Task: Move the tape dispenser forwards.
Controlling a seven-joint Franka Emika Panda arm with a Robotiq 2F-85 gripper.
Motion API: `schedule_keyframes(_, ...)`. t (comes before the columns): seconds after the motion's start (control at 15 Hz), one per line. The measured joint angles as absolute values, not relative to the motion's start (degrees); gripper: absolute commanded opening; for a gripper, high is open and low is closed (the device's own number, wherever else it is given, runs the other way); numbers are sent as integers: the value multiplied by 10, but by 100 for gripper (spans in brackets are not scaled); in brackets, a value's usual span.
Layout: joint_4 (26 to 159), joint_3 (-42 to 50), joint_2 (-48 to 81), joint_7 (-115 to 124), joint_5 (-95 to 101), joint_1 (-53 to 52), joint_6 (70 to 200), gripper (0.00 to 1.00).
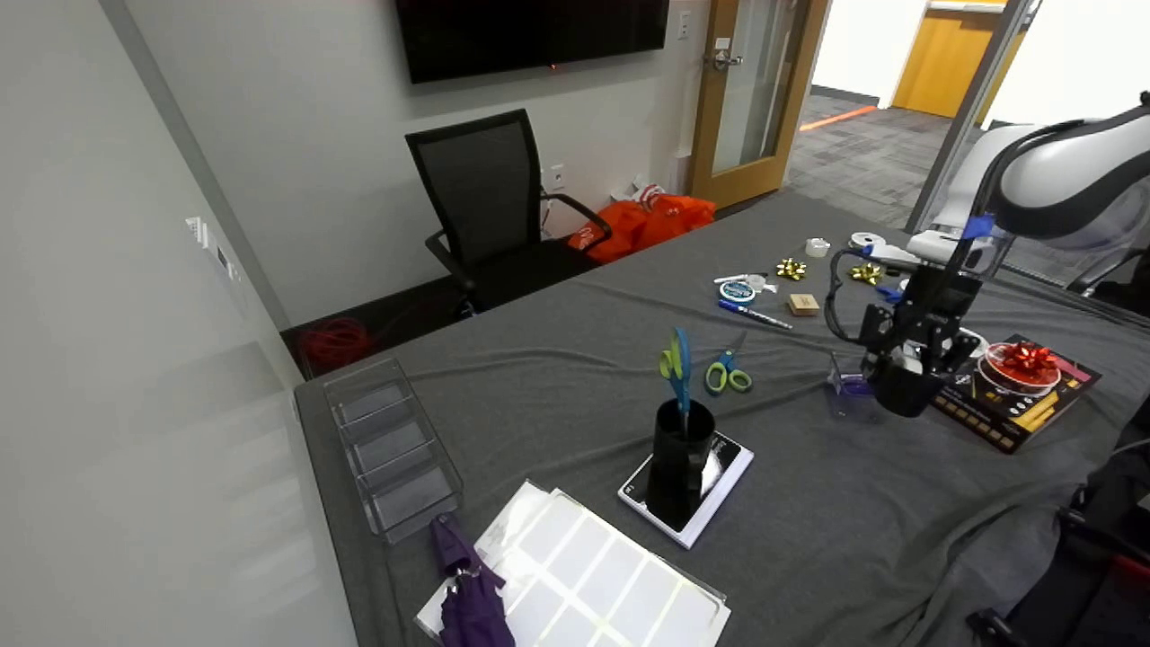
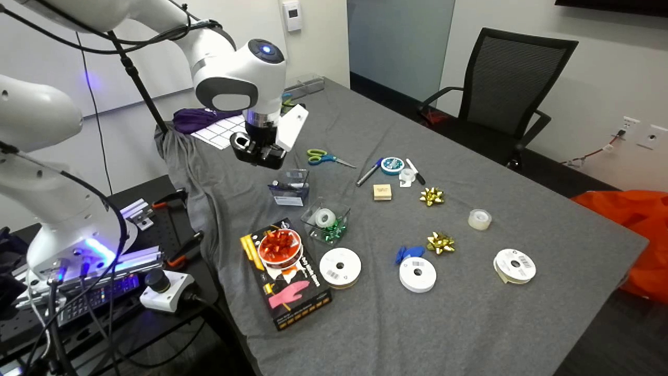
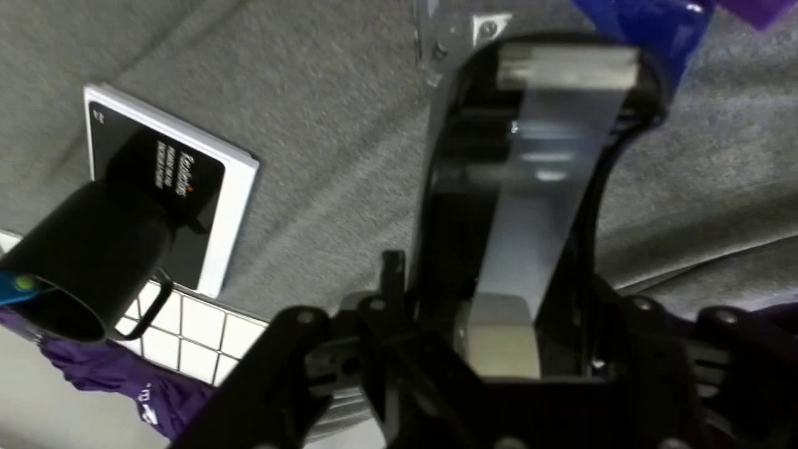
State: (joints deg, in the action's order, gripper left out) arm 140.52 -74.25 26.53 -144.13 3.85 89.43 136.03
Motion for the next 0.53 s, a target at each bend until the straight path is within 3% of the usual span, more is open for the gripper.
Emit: schedule_keyframes(0.53,1572,-834,166,-1221,-38,878,1598,36)
